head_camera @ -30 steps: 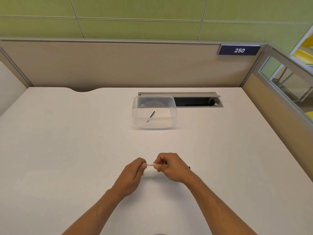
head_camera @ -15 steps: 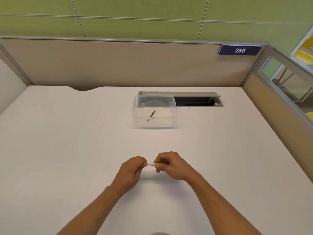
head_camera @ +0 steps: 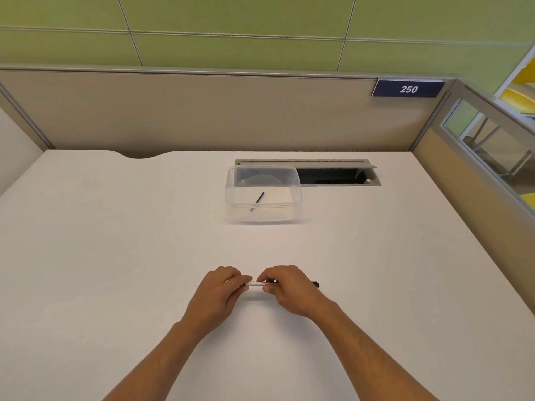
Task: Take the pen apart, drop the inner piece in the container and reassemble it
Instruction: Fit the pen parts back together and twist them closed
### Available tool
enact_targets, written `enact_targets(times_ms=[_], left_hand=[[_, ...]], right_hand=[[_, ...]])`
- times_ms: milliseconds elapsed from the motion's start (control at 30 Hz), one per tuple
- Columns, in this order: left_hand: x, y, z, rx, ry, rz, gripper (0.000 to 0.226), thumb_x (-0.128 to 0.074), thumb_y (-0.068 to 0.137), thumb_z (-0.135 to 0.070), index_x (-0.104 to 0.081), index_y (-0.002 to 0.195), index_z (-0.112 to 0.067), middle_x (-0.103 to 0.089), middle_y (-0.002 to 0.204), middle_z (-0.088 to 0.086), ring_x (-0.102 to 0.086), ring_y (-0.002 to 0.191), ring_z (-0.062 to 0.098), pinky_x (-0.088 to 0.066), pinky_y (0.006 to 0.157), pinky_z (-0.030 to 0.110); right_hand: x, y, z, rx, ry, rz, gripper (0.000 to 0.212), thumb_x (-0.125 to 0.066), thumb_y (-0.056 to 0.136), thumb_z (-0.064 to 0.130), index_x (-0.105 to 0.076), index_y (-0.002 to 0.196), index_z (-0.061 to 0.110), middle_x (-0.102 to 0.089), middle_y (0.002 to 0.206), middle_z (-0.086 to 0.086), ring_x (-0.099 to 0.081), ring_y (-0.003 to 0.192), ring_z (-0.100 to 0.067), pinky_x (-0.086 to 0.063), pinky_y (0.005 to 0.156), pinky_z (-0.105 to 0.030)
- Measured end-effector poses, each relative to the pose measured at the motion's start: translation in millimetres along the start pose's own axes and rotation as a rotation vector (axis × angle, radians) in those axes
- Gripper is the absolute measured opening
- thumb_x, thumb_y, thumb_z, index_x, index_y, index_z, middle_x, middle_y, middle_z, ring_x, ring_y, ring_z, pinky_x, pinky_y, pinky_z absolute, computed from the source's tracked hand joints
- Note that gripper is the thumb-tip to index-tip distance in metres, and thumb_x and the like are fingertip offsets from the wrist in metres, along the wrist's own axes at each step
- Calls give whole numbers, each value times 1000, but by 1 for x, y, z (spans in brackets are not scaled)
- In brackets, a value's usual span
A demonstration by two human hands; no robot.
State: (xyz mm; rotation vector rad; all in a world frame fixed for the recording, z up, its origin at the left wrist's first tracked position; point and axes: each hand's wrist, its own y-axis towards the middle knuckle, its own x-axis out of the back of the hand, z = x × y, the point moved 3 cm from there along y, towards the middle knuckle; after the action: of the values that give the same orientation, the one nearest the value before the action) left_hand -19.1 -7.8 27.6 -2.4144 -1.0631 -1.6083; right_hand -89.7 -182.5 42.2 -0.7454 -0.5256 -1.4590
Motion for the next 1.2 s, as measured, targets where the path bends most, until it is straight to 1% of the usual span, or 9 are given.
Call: enact_targets(times_ms=[67, 167, 300, 433, 500, 667, 867, 1100, 1200], left_hand=[[0, 0, 1, 11, 7, -11, 41, -37, 99, -41, -71, 102, -18, -67, 88, -4, -58, 78, 19, -42, 68, 30], [3, 0, 5, 95, -5, -63, 34, -47, 93, -38, -74, 96, -19, -69, 85, -8, -59, 80, 18, -45, 68, 34], [5, 3, 12, 172, -6, -95, 33, -49, 88, -38, -77, 91, -20, -72, 83, -10, -62, 79, 22, -49, 65, 42], [5, 7, 25, 218, -20, -113, 34, -49, 88, -39, -77, 91, -21, -71, 83, -8, -60, 77, 23, -49, 65, 43], [3, 9, 31, 246, -18, -123, 26, -56, 87, -33, -78, 90, -20, -68, 82, -4, -58, 74, 25, -48, 64, 42], [-3, 16, 40, 307, -39, -106, 20, -62, 84, -25, -78, 93, -18, -65, 79, -3, -55, 73, 24, -47, 65, 39], [-10, 23, 42, 309, -12, -52, 16, -72, 84, -6, -78, 95, -16, -67, 79, 0, -57, 75, 28, -47, 66, 38], [-13, 29, 43, 351, 29, -19, 17, -72, 83, -6, -77, 97, -15, -67, 80, 4, -58, 77, 30, -48, 69, 39], [-15, 30, 42, 371, 32, -10, 18, -71, 84, -7, -76, 99, -14, -67, 82, 5, -58, 78, 32, -48, 69, 41]], right_hand=[[-2, 3, -1, 15, -37, -4, 17, -59, 91, 17, -67, 106, 23, -68, 95, 2, -57, 85, -15, -45, 77, -29], [-3, 4, -7, 48, -120, -75, 24, -60, 91, 24, -63, 115, 24, -66, 108, 3, -54, 100, -16, -39, 87, -28], [3, 2, -21, 31, -169, -189, 24, -57, 92, 19, -63, 114, 25, -63, 116, 8, -50, 109, -14, -33, 92, -27], [8, 0, -37, -85, -165, -223, 23, -58, 91, 21, -62, 112, 26, -61, 115, 9, -49, 108, -14, -35, 94, -31], [8, -1, -44, -116, -190, -210, 24, -59, 90, 23, -62, 114, 25, -60, 114, 8, -49, 106, -16, -37, 92, -31], [5, -3, -53, -134, -151, -247, 25, -55, 91, 10, -66, 111, 21, -58, 100, 2, -49, 98, -19, -42, 79, -25], [6, 4, -53, -145, -201, -364, 24, -58, 91, 11, -69, 112, 17, -59, 95, -6, -50, 90, -25, -45, 76, -32], [0, 13, -55, -162, -223, -351, 24, -55, 91, 12, -65, 113, 11, -57, 103, -8, -47, 94, -26, -44, 82, -34], [0, 14, -55, -159, -242, -355, 23, -57, 90, 10, -66, 111, 9, -58, 102, -9, -49, 93, -28, -44, 81, -36]])
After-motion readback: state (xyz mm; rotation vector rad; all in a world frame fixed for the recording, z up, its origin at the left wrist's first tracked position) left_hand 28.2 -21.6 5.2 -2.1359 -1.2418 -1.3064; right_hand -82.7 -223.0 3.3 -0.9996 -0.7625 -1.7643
